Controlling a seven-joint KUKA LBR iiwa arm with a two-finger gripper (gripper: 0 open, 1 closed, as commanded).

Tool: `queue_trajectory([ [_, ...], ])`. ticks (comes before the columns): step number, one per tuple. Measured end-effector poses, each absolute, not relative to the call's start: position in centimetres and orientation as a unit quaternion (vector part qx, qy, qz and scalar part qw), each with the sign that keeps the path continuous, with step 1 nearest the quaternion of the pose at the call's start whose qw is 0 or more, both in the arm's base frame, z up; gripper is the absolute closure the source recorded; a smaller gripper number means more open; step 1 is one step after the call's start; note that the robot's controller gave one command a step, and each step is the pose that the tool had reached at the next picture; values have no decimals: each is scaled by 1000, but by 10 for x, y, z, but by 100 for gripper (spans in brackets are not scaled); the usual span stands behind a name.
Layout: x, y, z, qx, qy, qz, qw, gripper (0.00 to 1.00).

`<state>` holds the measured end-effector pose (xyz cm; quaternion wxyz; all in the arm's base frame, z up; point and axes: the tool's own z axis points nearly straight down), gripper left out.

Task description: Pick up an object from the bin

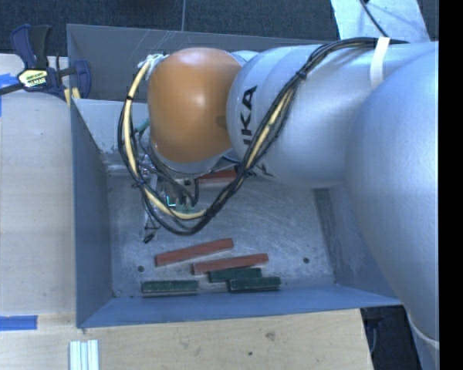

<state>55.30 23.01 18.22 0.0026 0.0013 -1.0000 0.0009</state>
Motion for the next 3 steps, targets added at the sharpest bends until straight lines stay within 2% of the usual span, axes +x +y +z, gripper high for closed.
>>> queue_trajectory([
  [1, 510, 172, 76, 155, -988, 1, 2, 0],
  [2, 512, 174, 79, 154, -988, 0, -1, 100],
  [3, 503, 188, 192, 149, -989, -1, -5, 100],
])
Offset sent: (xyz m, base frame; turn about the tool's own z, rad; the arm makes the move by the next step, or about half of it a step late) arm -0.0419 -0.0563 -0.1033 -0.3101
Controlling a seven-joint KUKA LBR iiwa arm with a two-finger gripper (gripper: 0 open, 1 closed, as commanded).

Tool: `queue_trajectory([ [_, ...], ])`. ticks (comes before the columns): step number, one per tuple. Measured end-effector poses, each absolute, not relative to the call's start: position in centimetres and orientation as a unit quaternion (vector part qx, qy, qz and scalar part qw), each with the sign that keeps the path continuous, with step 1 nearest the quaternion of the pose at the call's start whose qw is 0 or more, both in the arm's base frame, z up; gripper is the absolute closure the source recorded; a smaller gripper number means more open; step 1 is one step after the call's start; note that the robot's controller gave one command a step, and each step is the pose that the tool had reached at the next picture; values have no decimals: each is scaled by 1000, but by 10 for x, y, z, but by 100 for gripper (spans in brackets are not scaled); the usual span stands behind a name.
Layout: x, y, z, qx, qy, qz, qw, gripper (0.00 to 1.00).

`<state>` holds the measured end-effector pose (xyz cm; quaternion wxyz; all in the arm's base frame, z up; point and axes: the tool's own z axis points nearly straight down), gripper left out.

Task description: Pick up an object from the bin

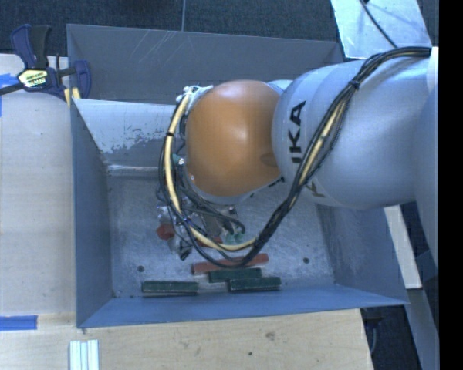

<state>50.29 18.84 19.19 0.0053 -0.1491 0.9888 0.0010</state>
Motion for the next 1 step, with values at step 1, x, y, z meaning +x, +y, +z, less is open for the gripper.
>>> queue_trajectory([
  [1, 512, 187, 221, -191, 982, 0, 3, 100],
])
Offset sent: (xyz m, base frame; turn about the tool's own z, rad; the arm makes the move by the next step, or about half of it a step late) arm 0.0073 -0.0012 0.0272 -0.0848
